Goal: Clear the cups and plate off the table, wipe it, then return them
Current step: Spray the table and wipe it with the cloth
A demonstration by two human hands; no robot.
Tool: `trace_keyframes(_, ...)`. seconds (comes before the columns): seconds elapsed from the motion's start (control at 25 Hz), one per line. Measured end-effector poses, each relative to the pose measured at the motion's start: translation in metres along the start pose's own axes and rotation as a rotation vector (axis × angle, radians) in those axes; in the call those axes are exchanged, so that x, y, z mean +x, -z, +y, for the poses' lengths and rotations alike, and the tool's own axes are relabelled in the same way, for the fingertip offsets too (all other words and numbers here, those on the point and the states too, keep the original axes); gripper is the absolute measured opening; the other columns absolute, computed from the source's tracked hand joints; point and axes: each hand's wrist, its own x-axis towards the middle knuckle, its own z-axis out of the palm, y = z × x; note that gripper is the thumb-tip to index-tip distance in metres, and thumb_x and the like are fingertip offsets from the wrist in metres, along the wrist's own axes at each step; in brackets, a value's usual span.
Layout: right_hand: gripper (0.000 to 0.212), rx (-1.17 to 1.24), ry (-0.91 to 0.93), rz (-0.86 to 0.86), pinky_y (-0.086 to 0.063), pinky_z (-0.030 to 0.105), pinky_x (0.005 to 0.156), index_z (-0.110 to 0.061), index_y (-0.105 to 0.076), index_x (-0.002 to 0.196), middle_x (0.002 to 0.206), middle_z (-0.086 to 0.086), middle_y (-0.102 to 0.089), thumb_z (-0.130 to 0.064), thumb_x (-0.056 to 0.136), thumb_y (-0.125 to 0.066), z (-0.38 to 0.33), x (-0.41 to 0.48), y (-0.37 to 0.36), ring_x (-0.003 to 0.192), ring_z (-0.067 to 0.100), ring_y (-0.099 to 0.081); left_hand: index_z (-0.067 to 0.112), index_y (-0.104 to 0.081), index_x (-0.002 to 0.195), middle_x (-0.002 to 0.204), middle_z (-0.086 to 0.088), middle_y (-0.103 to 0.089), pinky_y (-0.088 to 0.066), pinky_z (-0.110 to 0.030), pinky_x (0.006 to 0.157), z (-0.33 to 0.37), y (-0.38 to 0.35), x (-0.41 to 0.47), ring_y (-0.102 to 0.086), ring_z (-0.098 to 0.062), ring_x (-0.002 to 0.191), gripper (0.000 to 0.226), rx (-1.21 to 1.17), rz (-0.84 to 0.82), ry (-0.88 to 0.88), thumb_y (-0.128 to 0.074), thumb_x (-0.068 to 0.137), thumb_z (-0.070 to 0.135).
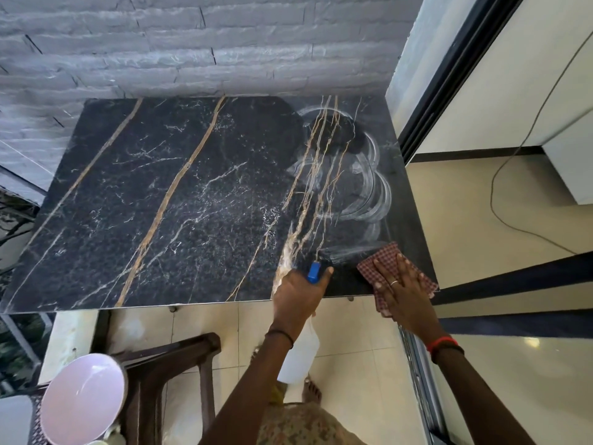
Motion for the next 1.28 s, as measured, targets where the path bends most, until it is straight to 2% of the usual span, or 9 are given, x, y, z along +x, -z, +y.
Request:
trace_keyframes(0.12, 0.060, -0.107, 0.013, -0.037, 0.002, 0.052, 0.119, -0.032, 0.003, 0.151, 0.160, 0.009, 0.011, -0.037, 0.101, -0.030, 0.012, -0.001, -0.003, 0.146, 0.029, 0.016, 0.006, -0.061, 0.086, 0.075, -0.009, -0.067, -0.059, -0.035, 0.071, 0.018, -0.008, -0.002, -0.069, -0.025, 0.072, 0.069, 0.092, 0.041, -0.036, -0.050, 0.081, 0.074)
trace_keyframes(0.24, 0.057, 0.044, -0.023, 0.050, 0.005, 0.050, 0.119, -0.032, -0.008, 0.151, 0.161, 0.011, 0.002, -0.037, 0.101, -0.035, 0.010, -0.001, -0.003, 0.148, 0.029, 0.007, 0.009, -0.059, 0.074, 0.067, -0.007, -0.063, -0.057, -0.033, 0.065, 0.030, -0.009, -0.002, -0.066, -0.024, 0.065, 0.068, 0.088, 0.070, -0.081, -0.049, 0.079, 0.076)
trace_keyframes(0.44, 0.059, 0.033, -0.008, 0.094, 0.008, 0.047, 0.114, -0.032, -0.008, 0.149, 0.160, 0.014, -0.002, -0.040, 0.099, -0.039, 0.012, 0.000, -0.009, 0.148, 0.031, 0.002, 0.017, -0.040, 0.056, 0.052, 0.001, -0.047, -0.051, -0.027, 0.058, 0.041, -0.013, -0.005, -0.058, -0.022, 0.056, 0.064, 0.049, 0.118, -0.093, -0.051, 0.077, 0.077)
trace_keyframes(0.6, 0.061, -0.062, 0.021, 0.052, 0.008, 0.051, 0.116, -0.033, -0.006, 0.151, 0.160, 0.015, 0.002, -0.042, 0.099, -0.037, 0.015, 0.002, -0.012, 0.147, 0.034, 0.008, 0.015, -0.052, 0.070, 0.071, -0.012, -0.069, -0.059, -0.037, 0.072, 0.041, -0.020, -0.009, -0.070, -0.027, 0.069, 0.063, 0.025, 0.004, -0.068, -0.049, 0.078, 0.077)
trace_keyframes(0.76, 0.061, -0.144, 0.044, 0.039, 0.006, 0.053, 0.118, -0.034, 0.003, 0.151, 0.160, 0.013, 0.009, -0.046, 0.100, -0.028, 0.018, 0.002, -0.011, 0.146, 0.034, 0.016, 0.007, -0.065, 0.080, 0.066, -0.011, -0.070, -0.052, -0.024, 0.058, 0.040, -0.016, -0.010, -0.069, -0.021, 0.063, 0.069, -0.067, 0.036, -0.015, -0.052, 0.078, 0.074)
trace_keyframes(0.92, 0.056, -0.247, 0.058, 0.017, 0.003, 0.056, 0.118, -0.036, 0.004, 0.152, 0.161, 0.009, 0.011, -0.048, 0.100, -0.014, 0.020, 0.016, -0.003, 0.145, 0.034, 0.017, 0.004, -0.066, 0.089, 0.074, -0.015, -0.071, -0.053, -0.031, 0.067, 0.032, -0.011, -0.012, -0.069, -0.025, 0.068, 0.069, -0.137, 0.038, -0.007, -0.051, 0.081, 0.070)
trace_keyframes(1.04, 0.056, -0.208, 0.048, 0.034, -0.004, 0.056, 0.118, -0.037, 0.001, 0.152, 0.161, 0.010, 0.006, -0.049, 0.100, -0.016, 0.010, 0.038, 0.008, 0.147, 0.035, 0.010, 0.004, -0.064, 0.093, 0.080, -0.015, -0.071, -0.056, -0.038, 0.076, 0.026, -0.003, -0.009, -0.068, -0.027, 0.073, 0.067, -0.174, 0.071, -0.008, -0.050, 0.083, 0.069)
trace_keyframes(1.2, 0.056, 0.007, 0.020, 0.128, 0.000, 0.053, 0.117, -0.041, -0.010, 0.150, 0.160, 0.015, 0.001, -0.052, 0.098, -0.030, -0.030, 0.090, 0.028, 0.147, 0.034, -0.001, 0.007, -0.060, 0.079, 0.068, -0.010, -0.063, -0.046, -0.029, 0.057, 0.026, 0.012, 0.003, -0.058, -0.021, 0.058, 0.067, -0.173, 0.094, 0.024, -0.051, 0.079, 0.073)
trace_keyframes(1.28, 0.056, 0.017, 0.083, 0.121, 0.004, 0.053, 0.116, -0.042, -0.011, 0.150, 0.160, 0.016, 0.002, -0.054, 0.098, -0.029, -0.061, 0.105, 0.026, 0.147, 0.035, 0.001, 0.005, -0.062, 0.087, 0.075, -0.011, -0.066, -0.042, -0.027, 0.056, 0.025, 0.018, 0.012, -0.058, -0.021, 0.060, 0.068, -0.186, 0.097, 0.014, -0.051, 0.080, 0.072)
